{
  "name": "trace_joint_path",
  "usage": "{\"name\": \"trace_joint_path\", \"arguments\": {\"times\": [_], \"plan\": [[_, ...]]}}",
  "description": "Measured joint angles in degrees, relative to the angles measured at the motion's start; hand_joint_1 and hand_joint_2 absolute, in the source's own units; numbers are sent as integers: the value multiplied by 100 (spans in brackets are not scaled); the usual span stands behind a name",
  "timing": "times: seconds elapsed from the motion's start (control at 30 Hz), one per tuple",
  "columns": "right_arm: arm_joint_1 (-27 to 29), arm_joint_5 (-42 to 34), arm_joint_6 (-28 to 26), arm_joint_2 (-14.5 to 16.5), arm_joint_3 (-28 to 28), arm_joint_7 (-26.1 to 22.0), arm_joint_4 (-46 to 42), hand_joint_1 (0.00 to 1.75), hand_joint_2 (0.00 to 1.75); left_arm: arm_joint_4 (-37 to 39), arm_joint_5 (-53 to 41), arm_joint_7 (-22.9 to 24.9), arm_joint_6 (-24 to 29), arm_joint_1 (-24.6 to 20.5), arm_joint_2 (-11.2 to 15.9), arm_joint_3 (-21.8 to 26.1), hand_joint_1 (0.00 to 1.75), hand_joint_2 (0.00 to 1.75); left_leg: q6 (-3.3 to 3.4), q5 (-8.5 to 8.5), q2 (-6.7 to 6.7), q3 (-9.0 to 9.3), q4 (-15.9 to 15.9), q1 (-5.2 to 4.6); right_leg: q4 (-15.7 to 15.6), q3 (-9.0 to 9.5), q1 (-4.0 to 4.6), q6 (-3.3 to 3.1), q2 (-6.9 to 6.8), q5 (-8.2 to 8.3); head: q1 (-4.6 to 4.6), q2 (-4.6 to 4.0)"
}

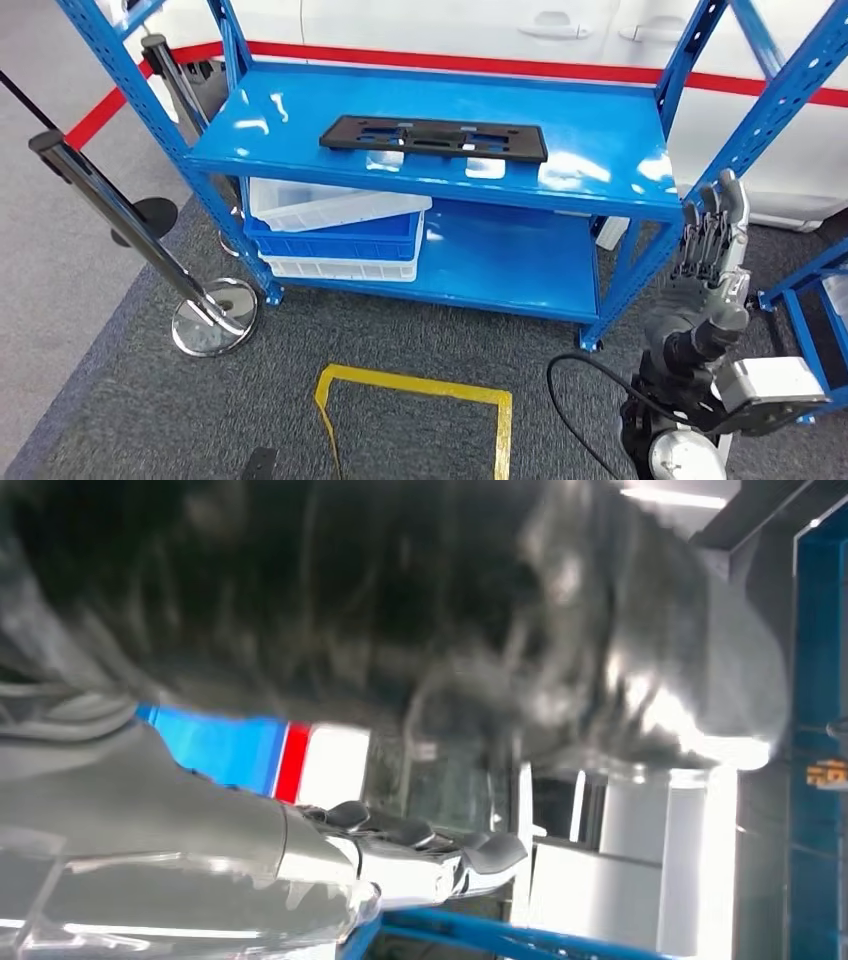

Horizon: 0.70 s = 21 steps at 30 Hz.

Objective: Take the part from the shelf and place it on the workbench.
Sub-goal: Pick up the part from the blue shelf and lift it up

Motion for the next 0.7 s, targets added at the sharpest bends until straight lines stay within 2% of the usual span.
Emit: {"name": "trace_joint_path", "arguments": {"times": [0.1,0.17,0.23,0.27,0.3,0.33,0.4,0.43,0.47,0.6,0.67,0.7], "plan": [[-9,-30,44,-3,19,-19,0,0,0,5,-2,-1,-5,9,2,-11,0,0,59,-21,3,103,-177,5,-64,39,-4,84,-8,-12,0,1],[-27,-57,109,-17,33,-32,0,0,0,6,-9,-1,-12,15,0,-23,0,0,106,-10,9,231,-312,37,209,-67,8,115,-15,-154,12,1],[-41,-136,263,-54,71,-64,1,0,0,7,-22,3,-28,0,4,-44,0,0,140,-50,11,305,-339,34,908,-460,11,133,-16,-406,21,0],[-44,-202,377,-76,101,-99,2,0,0,8,-35,9,-43,-5,9,-55,0,0,148,-81,9,330,-328,33,1243,-682,5,147,-16,-478,25,0],[-46,-273,497,-93,131,-141,2,0,0,9,-49,19,-59,-5,13,-64,0,0,148,-120,5,361,-312,35,1426,-837,-5,162,-16,-456,24,0],[-58,-337,616,-104,158,-185,1,0,0,9,-68,27,-77,0,15,-74,0,0,140,-166,-2,399,-289,42,1390,-886,-18,178,-17,-314,25,0],[-114,-413,815,-116,210,-250,-1,0,0,10,-101,40,-103,10,15,-91,0,0,98,-289,-18,477,-207,64,802,-713,-53,210,-17,153,27,0],[-151,-431,870,-118,240,-263,-2,0,0,10,-111,40,-108,6,15,-97,0,0,60,-356,-28,489,-148,63,484,-592,-57,219,-14,307,32,0],[-182,-439,903,-118,267,-270,-6,0,0,11,-115,41,-109,-1,15,-102,0,0,21,-409,-37,478,-100,59,276,-506,-57,200,-7,368,33,0],[-292,-340,918,-118,363,-256,-20,0,175,13,-122,45,-107,-17,22,-132,0,0,-92,-504,-45,451,-33,62,152,-445,-32,51,16,271,6,0],[-400,-215,931,-116,428,-211,-19,0,175,13,-132,45,-107,-25,26,-148,0,0,-146,-644,-28,331,251,74,134,-384,-43,-19,6,236,-13,0],[-457,-147,949,-115,473,-175,-16,0,175,13,-145,48,-110,-28,25,-162,0,0,-171,-764,-17,166,564,81,128,-354,-39,-45,-2,216,-23,0]]}}
